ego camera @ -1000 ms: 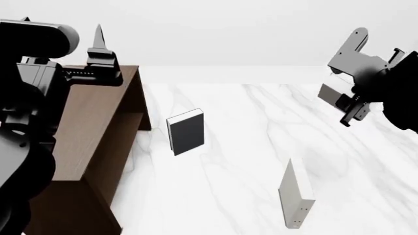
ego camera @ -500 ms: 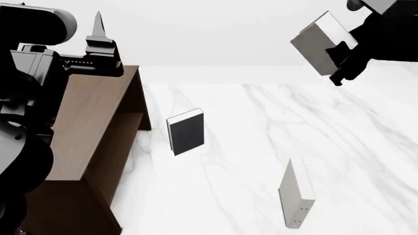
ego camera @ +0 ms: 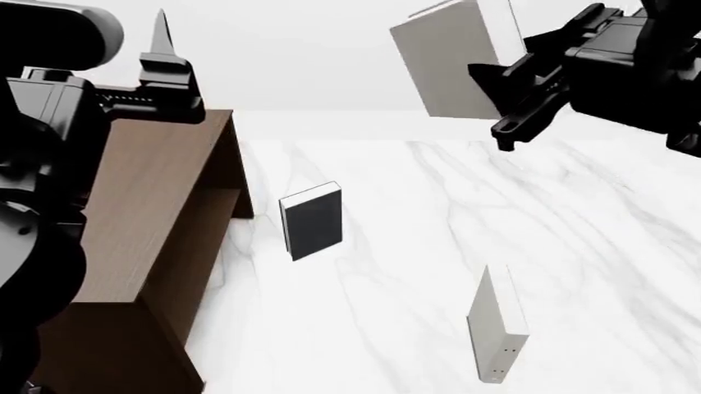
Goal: Pick up the book on the right and place it under the cabinet shelf.
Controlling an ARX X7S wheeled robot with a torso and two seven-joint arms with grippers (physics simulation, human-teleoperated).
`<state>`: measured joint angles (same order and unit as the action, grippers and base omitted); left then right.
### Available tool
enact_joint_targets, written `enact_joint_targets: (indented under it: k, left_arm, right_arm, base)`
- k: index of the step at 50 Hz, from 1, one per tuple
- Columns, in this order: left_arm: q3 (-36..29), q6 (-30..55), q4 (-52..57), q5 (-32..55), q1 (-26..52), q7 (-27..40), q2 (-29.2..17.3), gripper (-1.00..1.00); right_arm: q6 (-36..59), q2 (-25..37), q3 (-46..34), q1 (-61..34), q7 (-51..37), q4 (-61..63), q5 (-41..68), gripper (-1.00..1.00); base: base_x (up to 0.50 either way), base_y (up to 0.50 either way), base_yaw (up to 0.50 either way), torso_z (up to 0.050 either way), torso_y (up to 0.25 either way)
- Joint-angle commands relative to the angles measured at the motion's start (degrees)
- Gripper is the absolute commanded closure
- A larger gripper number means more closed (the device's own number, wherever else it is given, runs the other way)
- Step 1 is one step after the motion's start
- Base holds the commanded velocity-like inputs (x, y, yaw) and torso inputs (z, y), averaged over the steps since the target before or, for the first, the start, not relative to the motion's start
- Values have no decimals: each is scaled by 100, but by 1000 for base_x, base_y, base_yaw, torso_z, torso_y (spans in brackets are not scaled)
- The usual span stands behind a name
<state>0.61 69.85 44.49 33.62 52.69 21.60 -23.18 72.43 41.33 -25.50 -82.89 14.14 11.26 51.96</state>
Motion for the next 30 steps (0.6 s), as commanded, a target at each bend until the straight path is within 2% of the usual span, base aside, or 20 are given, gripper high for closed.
enact_joint_targets:
  k: [1,7,17,30]
  left_arm:
    - [2,-39,74,4,16,48,-33,-100]
    - [-8,-128,65,-23,-43,42,-80,-100]
    - [-1,-242,100,-51,-57,61,-125,-100]
    - [7,-212,143,-16,-17,95,-183,-100]
  right_arm:
    - [677,-421,1717,846,-1325,1047,1446,100]
    - [851,-681,2323,1362,-2089,1487,2274,100]
    - [681,-986,2860,2306,-3024,1980,3166,100]
    - [301,-1296,3143,3369,-3855,2671,4089,100]
  base:
    - [0,0,0,0,0]
    - [0,0,0,0,0]
    - [0,0,0,0,1]
    - [0,0,0,1,2]
